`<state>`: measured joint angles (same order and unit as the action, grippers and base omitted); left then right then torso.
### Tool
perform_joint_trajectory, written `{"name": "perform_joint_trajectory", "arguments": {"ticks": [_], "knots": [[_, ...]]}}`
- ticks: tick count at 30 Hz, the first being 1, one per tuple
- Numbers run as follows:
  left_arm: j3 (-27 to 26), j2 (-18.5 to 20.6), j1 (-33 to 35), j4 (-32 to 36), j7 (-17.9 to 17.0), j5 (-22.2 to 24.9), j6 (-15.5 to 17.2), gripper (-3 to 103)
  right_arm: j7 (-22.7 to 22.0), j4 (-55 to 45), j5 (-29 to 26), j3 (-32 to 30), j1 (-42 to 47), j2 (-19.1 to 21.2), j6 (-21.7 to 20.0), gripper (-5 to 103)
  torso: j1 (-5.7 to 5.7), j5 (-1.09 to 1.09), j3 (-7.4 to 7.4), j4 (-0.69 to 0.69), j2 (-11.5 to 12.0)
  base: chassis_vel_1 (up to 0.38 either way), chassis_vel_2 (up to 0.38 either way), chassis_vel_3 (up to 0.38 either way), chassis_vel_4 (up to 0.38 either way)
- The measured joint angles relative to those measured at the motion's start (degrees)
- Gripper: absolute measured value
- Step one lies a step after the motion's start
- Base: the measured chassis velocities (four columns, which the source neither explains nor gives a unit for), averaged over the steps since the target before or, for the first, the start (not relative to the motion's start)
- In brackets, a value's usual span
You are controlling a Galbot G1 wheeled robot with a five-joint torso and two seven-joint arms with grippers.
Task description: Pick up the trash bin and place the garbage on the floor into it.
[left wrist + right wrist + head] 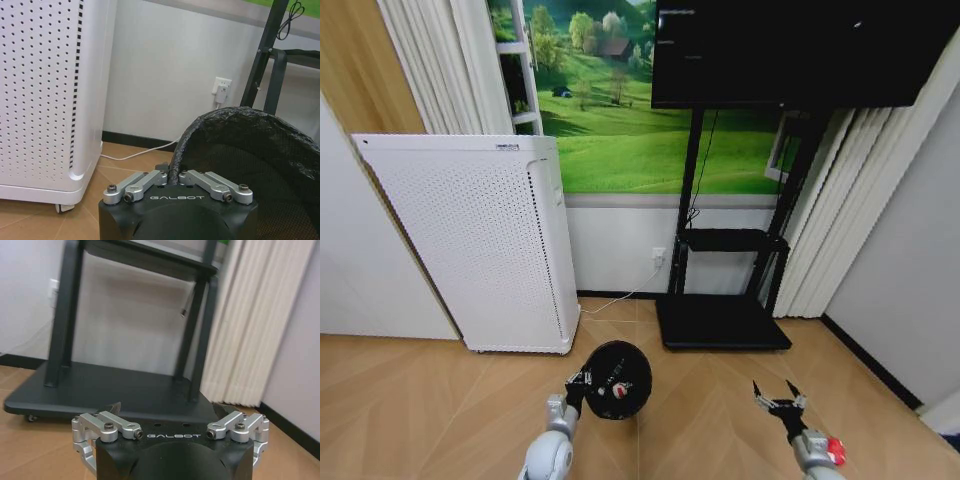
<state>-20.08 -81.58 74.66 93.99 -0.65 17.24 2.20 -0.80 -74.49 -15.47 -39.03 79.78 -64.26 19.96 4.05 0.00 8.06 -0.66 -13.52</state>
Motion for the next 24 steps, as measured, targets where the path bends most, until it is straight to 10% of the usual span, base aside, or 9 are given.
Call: {"name": "perform_joint_trajectory", "arguments": {"ticks": [24], "knots": [[-1.95,0.03,-0.11,-0.55,0.31,1.37,-0.35,4,-2.85,1.43,-3.24,-2.06,0.4,-2.22,-0.48,100,0.0,-0.01,0.0,0.0,0.0,-0.002,-0.002,0.003,0.003]]}}
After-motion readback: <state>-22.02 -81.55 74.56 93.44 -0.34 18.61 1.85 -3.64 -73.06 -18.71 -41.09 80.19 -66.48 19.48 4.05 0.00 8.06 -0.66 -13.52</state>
